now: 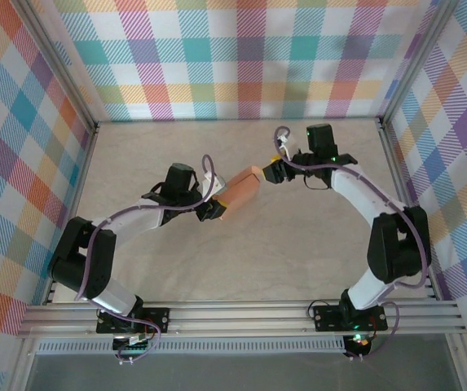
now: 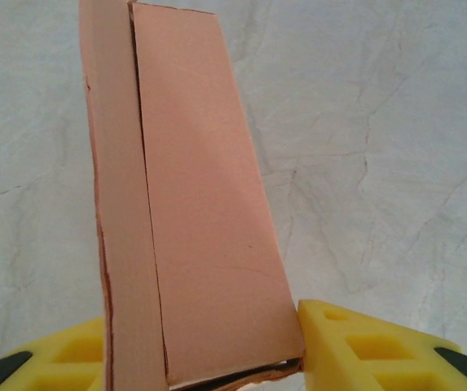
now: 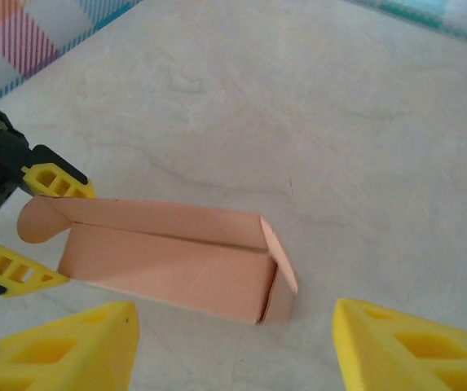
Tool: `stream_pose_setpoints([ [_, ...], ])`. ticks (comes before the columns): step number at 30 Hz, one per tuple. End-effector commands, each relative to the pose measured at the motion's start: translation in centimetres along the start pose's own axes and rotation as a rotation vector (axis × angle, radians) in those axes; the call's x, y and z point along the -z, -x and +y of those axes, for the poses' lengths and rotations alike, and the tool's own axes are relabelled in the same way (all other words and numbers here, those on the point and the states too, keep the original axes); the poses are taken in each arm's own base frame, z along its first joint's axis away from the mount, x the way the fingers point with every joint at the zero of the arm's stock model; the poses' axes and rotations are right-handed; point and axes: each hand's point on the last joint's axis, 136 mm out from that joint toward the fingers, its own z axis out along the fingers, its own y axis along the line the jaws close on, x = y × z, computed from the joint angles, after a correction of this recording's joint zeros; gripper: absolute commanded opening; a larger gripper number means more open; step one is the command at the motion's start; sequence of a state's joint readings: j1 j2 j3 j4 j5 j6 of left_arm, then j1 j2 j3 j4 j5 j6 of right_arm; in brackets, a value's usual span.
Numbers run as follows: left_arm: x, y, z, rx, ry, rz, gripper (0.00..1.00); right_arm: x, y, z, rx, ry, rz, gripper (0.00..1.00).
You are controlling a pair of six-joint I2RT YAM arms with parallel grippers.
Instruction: Fold the paper box
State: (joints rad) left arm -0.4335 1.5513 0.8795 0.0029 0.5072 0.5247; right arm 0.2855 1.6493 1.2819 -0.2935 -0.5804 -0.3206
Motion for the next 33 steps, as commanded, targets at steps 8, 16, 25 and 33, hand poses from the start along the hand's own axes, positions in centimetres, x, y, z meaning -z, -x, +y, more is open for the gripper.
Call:
stream_pose_setpoints([
  [8,-0.5,-1.6,-0.5,0.021,-0.092,0.103,0.44,-1.9,-1.7,0.8,0.177,0.221,0.192,0.31],
  [16,-0.9,-1.7,-0.2,0.017,-0.103,0.135,0.44,-3.7,-3.0,-0.5,0.181,0.25,0.296,0.25],
  [25,-0.9,-1.7,-0.2,0.014,-0.105,0.138,0.45,-4.7,-3.0,-0.6,0.183,0.265,0.327,0.0],
  [33,-1.1,-1.5,0.4,0.042,-0.076,0.136,0.47,-5.0,-2.9,-0.9,0.202,0.164,0.345,0.0],
])
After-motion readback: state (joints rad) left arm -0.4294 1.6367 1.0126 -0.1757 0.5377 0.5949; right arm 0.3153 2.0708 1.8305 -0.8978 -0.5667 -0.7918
